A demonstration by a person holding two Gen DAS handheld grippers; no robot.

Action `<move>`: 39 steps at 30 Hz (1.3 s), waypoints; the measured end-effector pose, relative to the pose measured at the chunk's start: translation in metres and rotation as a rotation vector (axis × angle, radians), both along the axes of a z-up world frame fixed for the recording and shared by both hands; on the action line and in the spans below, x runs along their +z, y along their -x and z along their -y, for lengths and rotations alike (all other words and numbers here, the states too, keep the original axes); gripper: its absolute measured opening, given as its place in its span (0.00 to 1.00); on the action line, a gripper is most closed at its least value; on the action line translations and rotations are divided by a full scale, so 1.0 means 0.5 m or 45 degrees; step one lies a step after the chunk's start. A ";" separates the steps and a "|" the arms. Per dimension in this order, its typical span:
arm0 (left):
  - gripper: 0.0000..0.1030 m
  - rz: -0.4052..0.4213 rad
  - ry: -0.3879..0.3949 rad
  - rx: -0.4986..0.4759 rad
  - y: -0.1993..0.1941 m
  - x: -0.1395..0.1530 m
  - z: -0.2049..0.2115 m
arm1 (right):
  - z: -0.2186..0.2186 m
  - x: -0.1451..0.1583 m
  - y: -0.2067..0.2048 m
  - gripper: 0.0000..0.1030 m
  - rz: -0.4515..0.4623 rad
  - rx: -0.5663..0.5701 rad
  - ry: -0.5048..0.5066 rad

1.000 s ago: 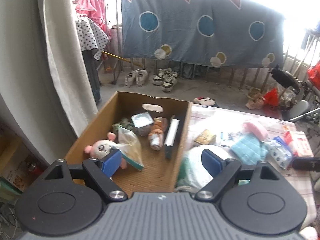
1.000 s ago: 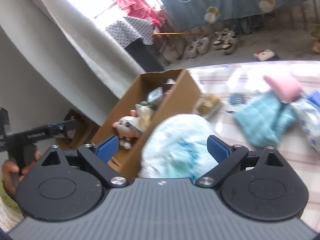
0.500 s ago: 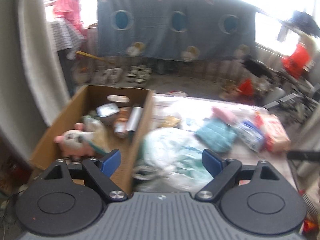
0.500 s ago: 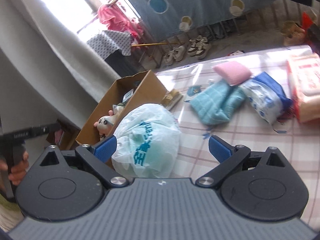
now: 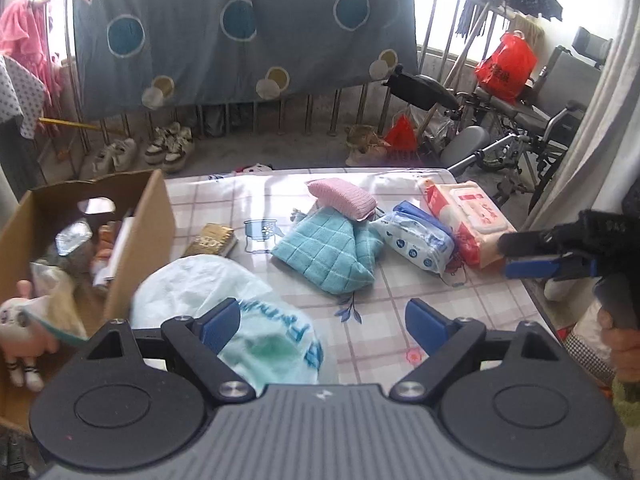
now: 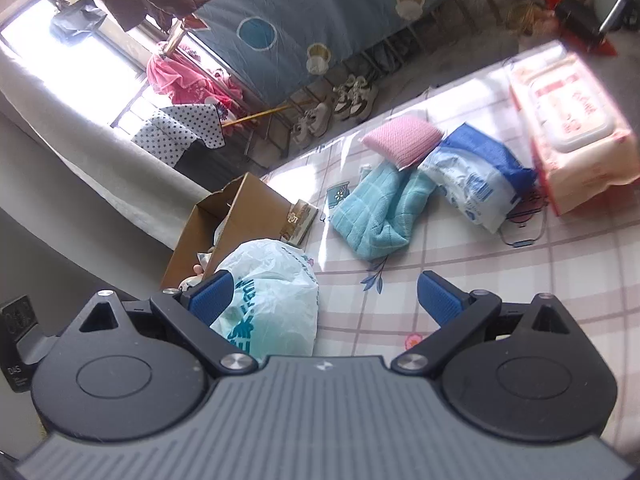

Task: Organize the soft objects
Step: 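Move both tools back over the bed toward the white plastic bag, then close the right tool on the light-blue towel on the bed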

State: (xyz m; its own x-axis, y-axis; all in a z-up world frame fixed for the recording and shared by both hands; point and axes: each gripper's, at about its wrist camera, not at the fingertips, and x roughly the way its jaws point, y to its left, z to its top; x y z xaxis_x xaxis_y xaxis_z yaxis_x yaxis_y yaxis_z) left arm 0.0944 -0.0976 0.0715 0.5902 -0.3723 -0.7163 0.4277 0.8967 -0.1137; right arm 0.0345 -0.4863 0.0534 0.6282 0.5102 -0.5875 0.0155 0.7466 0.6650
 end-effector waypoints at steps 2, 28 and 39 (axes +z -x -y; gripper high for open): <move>0.85 -0.017 0.008 0.040 -0.037 -0.016 0.004 | -0.017 -0.023 -0.048 0.96 -0.028 0.027 0.007; 0.39 -0.065 0.144 0.169 -0.079 -0.025 -0.068 | -0.169 -0.272 -0.351 0.25 -0.156 0.260 0.458; 0.41 -0.047 0.114 -0.088 0.085 -0.039 -0.002 | -0.123 -0.289 -0.076 0.24 -0.255 0.264 0.166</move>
